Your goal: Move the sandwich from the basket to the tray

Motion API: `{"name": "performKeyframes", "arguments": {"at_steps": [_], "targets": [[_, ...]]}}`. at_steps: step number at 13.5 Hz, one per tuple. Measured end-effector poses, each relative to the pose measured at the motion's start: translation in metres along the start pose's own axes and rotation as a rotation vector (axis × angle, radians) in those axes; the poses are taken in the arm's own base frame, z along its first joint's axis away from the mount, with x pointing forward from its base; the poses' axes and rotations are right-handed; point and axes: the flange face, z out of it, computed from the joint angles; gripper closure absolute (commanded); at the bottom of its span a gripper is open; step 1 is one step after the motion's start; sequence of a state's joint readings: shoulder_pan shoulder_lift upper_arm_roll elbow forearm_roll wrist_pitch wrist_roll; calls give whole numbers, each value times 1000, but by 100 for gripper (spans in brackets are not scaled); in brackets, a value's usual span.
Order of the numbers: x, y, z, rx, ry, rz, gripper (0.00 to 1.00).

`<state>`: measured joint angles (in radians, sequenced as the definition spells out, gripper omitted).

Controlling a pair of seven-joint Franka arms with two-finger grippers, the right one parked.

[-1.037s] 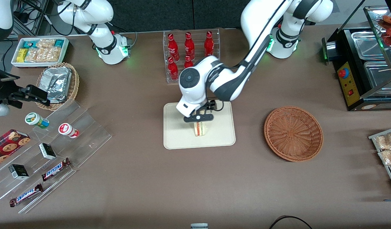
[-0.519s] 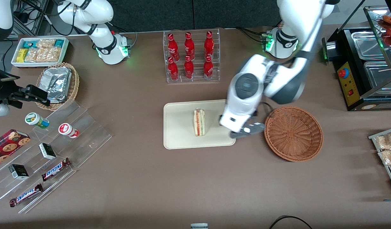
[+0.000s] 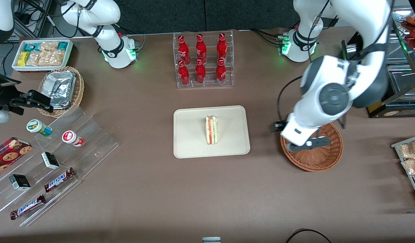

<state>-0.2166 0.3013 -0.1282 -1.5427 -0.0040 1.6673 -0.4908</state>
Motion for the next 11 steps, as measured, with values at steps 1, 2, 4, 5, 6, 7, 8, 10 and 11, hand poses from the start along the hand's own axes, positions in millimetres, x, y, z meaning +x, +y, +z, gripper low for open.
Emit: {"name": "performKeyframes", "arguments": {"at_steps": [1, 2, 4, 5, 6, 7, 8, 10, 11], "targets": [[-2, -19, -12, -7, -8, 18, 0], [-6, -37, -25, -34, -17, 43, 0], [-18, -77, -48, -69, -28, 83, 0], [-27, -93, -59, -70, -37, 90, 0], [-39, -107, -69, -63, -54, 94, 0], [-51, -115, -78, -56, -71, 100, 0], [-61, -123, -86, -52, -83, 101, 0], [-71, -142, -101, -57, -72, 96, 0], [-75, -156, -108, -61, -67, 87, 0]]}}
